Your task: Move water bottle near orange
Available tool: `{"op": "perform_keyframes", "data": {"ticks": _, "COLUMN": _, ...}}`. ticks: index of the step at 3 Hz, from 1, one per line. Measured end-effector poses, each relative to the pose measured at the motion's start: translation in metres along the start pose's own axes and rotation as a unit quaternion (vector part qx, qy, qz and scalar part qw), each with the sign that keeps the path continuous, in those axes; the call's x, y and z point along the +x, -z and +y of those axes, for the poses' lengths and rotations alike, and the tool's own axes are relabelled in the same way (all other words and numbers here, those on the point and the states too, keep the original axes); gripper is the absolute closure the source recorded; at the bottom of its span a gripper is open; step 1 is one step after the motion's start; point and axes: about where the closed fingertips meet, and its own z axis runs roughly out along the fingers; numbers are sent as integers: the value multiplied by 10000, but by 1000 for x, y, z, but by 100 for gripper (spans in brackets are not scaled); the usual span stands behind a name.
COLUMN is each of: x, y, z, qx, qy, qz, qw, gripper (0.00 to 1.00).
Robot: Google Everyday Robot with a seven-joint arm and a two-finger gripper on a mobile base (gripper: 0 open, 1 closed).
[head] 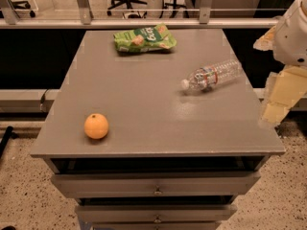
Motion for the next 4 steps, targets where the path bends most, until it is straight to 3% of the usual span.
{"op": "perform_keyframes", "data": {"ticks": 1, "x": 0, "y": 0, "z": 0, "qx": 1, "qy": 0, "qz": 0, "qw": 10000, "gripper": 0}}
{"op": "perform_keyframes", "data": {"ticks": 2, "x": 5, "y": -13, "z": -16, "qx": 66, "qy": 135, "qz": -80, "qw": 9999, "gripper": 0}}
{"op": "perform_keyframes", "data": {"ticks": 3, "x": 6, "y": -59, "z": -71, "qx": 191, "qy": 759, "qz": -351, "qw": 9963, "gripper": 0}}
{"op": "perform_keyframes", "data": {"ticks": 4, "x": 4, "y": -91, "z": -104, "qx": 210, "qy": 1149, "qz": -521, "qw": 9918, "gripper": 0}}
